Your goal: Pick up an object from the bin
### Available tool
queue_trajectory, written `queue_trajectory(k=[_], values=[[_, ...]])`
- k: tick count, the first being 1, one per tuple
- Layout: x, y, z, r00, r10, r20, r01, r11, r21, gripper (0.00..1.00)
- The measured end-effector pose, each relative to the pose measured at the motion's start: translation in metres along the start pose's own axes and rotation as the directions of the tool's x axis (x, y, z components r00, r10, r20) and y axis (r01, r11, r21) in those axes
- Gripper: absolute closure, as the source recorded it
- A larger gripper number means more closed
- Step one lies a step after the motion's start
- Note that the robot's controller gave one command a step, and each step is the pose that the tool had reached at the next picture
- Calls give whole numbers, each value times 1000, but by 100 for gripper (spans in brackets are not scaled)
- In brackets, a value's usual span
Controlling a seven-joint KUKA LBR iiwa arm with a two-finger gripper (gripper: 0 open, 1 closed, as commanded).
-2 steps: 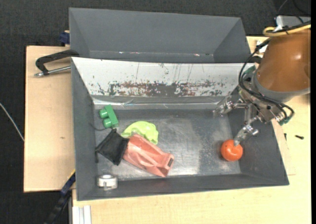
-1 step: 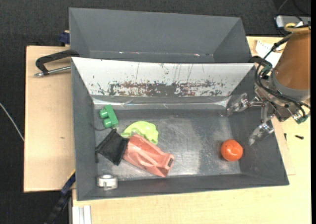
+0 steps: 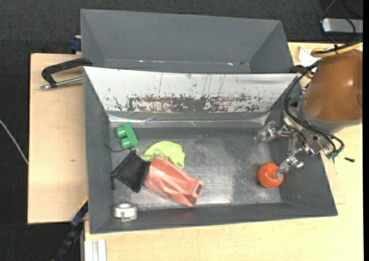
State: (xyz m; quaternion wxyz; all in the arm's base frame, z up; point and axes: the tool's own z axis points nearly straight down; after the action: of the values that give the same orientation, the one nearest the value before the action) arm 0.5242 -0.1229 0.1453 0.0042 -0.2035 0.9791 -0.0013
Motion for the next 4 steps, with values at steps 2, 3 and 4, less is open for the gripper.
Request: queue_trajectory(k=[2,3,4], values=[[-9,-9,74,1000,30,-3,-30,1000,-3,100],[-18,-10,43,999,49,-4,-49,999,-3,100],[-5,-6,32,998,70,-2,-70,998,-2,100]])
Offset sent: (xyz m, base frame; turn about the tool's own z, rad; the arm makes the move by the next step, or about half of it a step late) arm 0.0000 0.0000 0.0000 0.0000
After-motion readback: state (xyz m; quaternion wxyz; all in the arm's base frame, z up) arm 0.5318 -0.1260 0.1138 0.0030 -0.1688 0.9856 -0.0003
